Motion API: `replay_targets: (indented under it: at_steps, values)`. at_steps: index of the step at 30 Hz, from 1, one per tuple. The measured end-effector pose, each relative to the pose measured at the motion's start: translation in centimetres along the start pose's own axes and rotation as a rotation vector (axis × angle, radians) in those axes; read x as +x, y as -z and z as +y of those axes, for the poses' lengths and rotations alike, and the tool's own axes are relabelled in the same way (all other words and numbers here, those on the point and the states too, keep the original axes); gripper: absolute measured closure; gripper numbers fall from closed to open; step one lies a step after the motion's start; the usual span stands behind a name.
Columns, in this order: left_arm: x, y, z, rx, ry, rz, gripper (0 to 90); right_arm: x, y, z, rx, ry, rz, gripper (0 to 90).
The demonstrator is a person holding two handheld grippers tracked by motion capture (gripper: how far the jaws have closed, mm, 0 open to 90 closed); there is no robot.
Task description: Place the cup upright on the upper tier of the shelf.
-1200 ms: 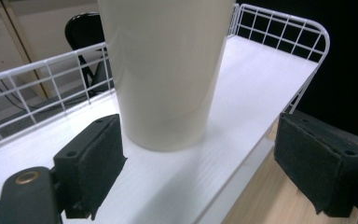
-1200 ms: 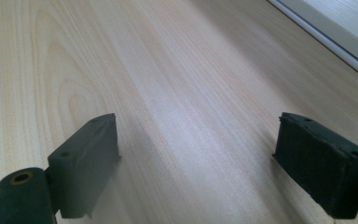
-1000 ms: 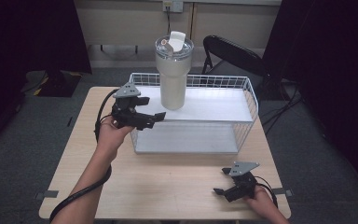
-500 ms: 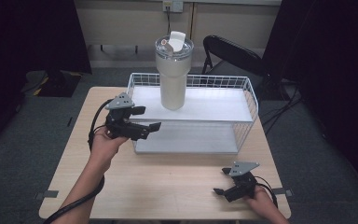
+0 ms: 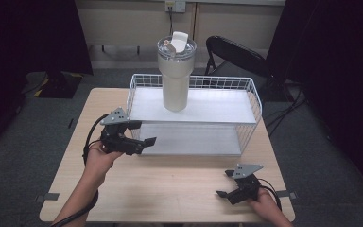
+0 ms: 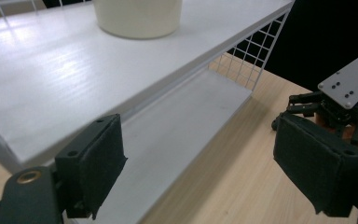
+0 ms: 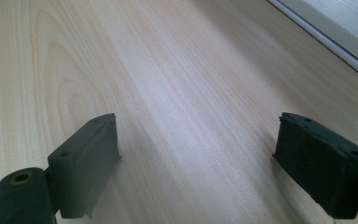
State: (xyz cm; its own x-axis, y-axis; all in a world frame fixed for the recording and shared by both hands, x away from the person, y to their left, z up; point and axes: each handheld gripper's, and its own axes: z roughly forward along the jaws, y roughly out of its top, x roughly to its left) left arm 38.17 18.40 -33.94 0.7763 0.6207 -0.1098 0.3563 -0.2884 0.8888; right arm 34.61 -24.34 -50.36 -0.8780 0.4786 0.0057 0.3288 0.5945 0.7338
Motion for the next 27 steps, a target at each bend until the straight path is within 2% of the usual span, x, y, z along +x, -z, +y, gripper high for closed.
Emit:
replay_targets:
  at_steps: [9,15,17,27]
  values:
    - [0.4,0.1,-2.5,0.026,0.017,0.000,15.7,0.0,0.0,0.0,0.000,0.000,0.000,12.9]
    - [0.8,0.2,-4.3,0.022,0.047,-0.009,15.9,0.0,0.0,0.0,-0.001,0.000,0.000,12.9]
    - [1.0,0.2,-4.9,0.025,0.069,-0.007,16.0,0.0,0.0,0.0,-0.001,0.000,0.000,12.9]
    - [1.8,0.8,-7.4,0.036,0.110,0.013,16.0,0.0,0.0,0.0,0.000,0.000,0.000,12.9]
